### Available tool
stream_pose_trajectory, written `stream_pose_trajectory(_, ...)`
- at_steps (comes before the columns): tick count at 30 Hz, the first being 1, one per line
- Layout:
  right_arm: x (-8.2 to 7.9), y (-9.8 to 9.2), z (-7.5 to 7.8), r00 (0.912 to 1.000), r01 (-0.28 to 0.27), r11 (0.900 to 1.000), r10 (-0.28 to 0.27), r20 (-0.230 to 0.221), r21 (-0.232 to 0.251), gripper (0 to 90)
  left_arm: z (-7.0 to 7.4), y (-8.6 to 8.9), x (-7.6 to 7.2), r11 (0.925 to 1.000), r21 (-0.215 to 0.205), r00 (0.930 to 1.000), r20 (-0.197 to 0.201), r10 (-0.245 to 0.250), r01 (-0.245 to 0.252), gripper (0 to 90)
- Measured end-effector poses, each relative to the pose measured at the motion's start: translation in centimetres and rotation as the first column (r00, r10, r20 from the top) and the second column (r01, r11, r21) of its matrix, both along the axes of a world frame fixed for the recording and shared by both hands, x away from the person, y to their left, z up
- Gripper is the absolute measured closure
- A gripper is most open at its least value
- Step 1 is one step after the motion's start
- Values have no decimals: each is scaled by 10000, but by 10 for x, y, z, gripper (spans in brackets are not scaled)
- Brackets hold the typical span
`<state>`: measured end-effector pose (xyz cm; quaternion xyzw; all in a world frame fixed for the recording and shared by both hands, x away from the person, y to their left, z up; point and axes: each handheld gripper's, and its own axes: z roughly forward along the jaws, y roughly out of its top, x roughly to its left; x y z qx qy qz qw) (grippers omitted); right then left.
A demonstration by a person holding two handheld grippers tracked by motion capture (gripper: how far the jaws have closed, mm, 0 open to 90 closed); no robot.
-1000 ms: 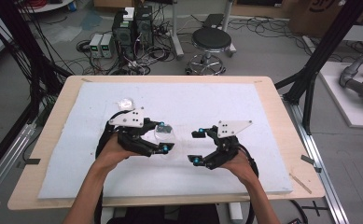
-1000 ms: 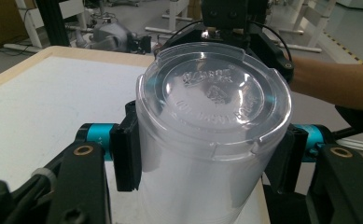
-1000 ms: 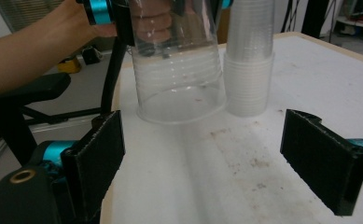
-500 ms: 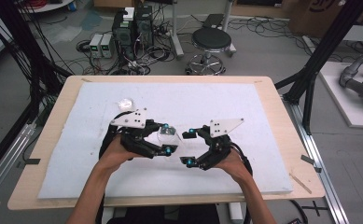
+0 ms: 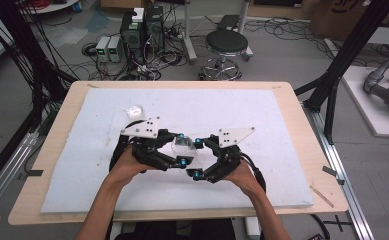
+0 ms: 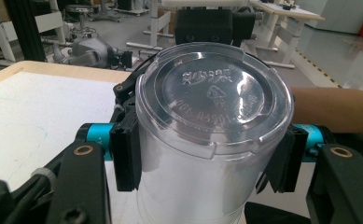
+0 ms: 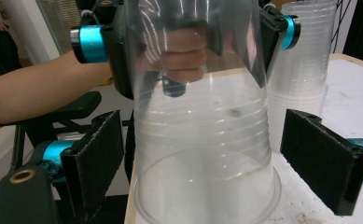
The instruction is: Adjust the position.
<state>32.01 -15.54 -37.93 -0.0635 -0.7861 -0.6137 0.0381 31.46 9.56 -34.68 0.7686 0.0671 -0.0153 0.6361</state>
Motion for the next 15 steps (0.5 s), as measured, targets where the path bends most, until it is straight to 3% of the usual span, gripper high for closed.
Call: stream_pose_trajectory(15,1,6,-2,9999,-110,9997,108,88,223,146,0,-2,0,9995,-226,9997,-83,-213,211,404)
